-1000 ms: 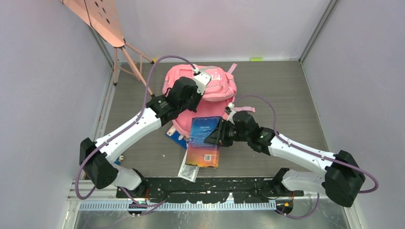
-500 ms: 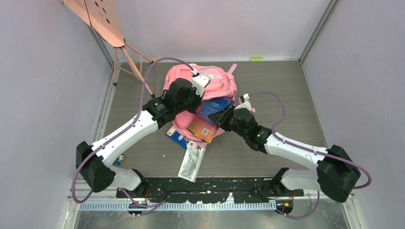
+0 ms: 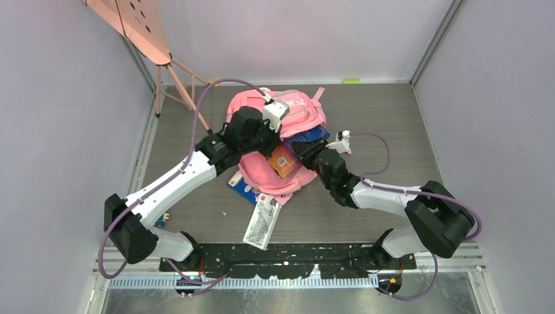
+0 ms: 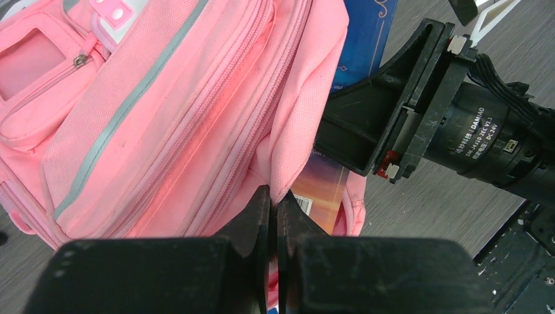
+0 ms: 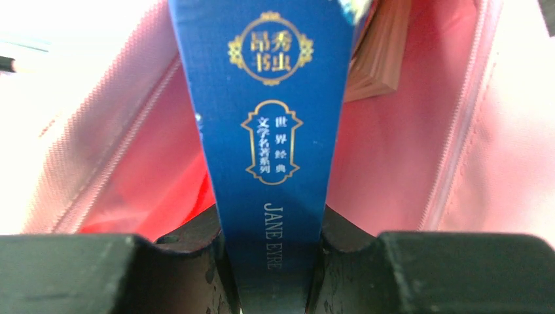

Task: Pack the student bag
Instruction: Place the book in the student bag, then pick up the book from the center of the board.

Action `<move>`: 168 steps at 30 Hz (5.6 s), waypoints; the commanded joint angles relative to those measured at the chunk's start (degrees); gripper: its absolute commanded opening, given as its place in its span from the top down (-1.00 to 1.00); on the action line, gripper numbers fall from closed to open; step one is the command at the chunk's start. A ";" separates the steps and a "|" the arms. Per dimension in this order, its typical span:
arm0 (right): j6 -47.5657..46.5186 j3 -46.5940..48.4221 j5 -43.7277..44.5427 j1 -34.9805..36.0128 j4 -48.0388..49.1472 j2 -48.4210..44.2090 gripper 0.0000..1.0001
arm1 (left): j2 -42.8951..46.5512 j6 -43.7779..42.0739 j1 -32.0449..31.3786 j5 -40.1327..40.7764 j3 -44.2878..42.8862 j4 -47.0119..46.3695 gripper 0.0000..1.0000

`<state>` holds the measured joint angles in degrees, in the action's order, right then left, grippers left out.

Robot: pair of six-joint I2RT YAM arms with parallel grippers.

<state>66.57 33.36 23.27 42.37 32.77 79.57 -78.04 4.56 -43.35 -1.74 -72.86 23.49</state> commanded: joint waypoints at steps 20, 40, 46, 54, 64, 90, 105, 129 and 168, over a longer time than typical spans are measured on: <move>-4.38 11.27 11.58 -2.79 49.53 19.24 0.99 | 3.64 3.85 -0.42 -7.38 -3.60 -2.13 1.00; -6.17 26.29 22.36 -2.74 49.34 41.12 0.99 | 2.91 5.73 -0.42 -9.07 -3.91 -2.06 1.00; -9.23 22.24 25.10 -2.21 46.21 38.67 0.38 | 2.94 5.06 -0.42 -7.97 -4.02 -1.57 1.00; -9.05 13.50 24.45 -1.77 33.02 28.85 -0.22 | 3.28 3.59 -0.42 -5.99 -4.31 -0.73 1.00; -7.23 7.61 18.28 -1.62 20.75 19.80 -0.19 | 3.39 2.48 -0.42 -4.42 -4.48 -0.05 1.00; -20.21 21.23 11.51 -3.61 25.35 34.02 0.14 | 1.03 3.45 -0.42 -6.70 -4.53 -0.07 1.00; -27.84 4.76 -0.35 -3.12 2.53 4.36 -0.51 | -1.36 1.64 0.11 4.96 -2.39 -0.89 1.00; -45.37 4.57 -20.67 -3.02 -39.97 -24.12 -0.67 | -7.59 3.41 0.76 2.00 -5.21 -1.54 1.00; -45.95 11.26 -5.15 -3.00 -53.47 -30.44 -0.76 | -17.10 10.58 -2.98 2.68 -6.59 -12.14 -0.55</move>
<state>22.85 43.53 22.92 39.33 -24.60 48.12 -105.84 16.84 -46.87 -6.02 -84.62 16.23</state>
